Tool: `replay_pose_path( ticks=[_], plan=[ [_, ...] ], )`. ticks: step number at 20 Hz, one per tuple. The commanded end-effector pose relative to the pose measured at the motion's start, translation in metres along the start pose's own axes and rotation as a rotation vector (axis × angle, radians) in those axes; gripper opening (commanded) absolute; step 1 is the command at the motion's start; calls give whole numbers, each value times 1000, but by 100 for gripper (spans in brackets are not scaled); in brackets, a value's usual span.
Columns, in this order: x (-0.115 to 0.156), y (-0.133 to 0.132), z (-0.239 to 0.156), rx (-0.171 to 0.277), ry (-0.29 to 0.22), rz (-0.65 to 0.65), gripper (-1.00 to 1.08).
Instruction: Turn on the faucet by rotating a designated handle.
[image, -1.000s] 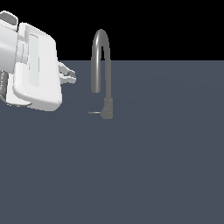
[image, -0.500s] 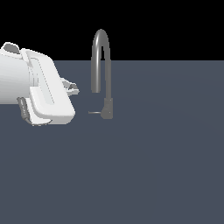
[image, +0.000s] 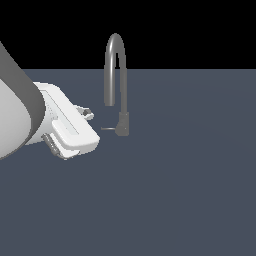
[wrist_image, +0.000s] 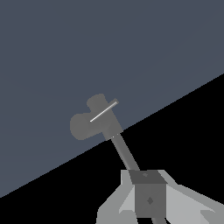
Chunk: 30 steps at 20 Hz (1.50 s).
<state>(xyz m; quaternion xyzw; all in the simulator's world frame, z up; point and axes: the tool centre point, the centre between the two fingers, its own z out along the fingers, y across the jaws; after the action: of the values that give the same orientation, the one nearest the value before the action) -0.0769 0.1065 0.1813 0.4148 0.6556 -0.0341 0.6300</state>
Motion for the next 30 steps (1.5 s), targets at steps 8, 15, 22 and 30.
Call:
replay_pose_path(
  ticks=[8,15,22,30],
  plan=[
    [27,-13,19,-151,-16,-147,-100],
    [45,-24,34,-258,-29,-255,-100],
    [60,-35,51,-362,-43,-363,-100],
    [73,-45,71,-464,-59,-471,-100]
  ],
)
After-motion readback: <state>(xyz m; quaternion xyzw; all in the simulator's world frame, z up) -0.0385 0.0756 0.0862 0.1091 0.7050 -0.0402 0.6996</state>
